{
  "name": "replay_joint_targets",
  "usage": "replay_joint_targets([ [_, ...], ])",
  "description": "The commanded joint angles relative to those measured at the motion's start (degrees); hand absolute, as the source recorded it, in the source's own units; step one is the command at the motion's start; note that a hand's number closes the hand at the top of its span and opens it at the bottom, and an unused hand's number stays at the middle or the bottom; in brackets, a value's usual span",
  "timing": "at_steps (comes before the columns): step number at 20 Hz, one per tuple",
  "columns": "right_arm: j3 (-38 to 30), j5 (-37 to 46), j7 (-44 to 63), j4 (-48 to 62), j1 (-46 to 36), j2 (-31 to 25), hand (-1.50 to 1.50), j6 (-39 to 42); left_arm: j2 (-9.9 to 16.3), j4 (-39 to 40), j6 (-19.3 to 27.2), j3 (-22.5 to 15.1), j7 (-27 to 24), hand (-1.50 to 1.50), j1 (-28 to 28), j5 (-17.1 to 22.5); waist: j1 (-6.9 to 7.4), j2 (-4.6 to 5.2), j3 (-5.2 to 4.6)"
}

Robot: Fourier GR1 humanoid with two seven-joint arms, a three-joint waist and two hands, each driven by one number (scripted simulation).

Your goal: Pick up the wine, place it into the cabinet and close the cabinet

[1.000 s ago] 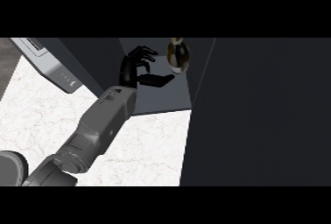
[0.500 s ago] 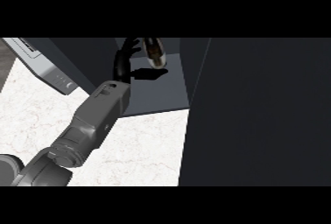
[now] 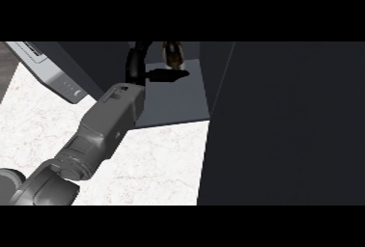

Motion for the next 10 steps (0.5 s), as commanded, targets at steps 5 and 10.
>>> replay_joint_targets([
  [5, -0.89, -3.0, 3.29, -7.64, 2.9, -1.46, -1.5, 0.42, -0.97, -3.45, -9.74, 3.53, -3.67, 1.5, -1.73, 3.05, 1.2, -0.57, 0.08],
  [10, 1.0, -0.9, 4.24, -9.06, 3.83, -1.44, -1.5, 0.0, -1.48, -3.16, -13.5, 4.2, -3.34, -1.5, -2.86, 3.23, 2.16, -1.02, 0.08],
])
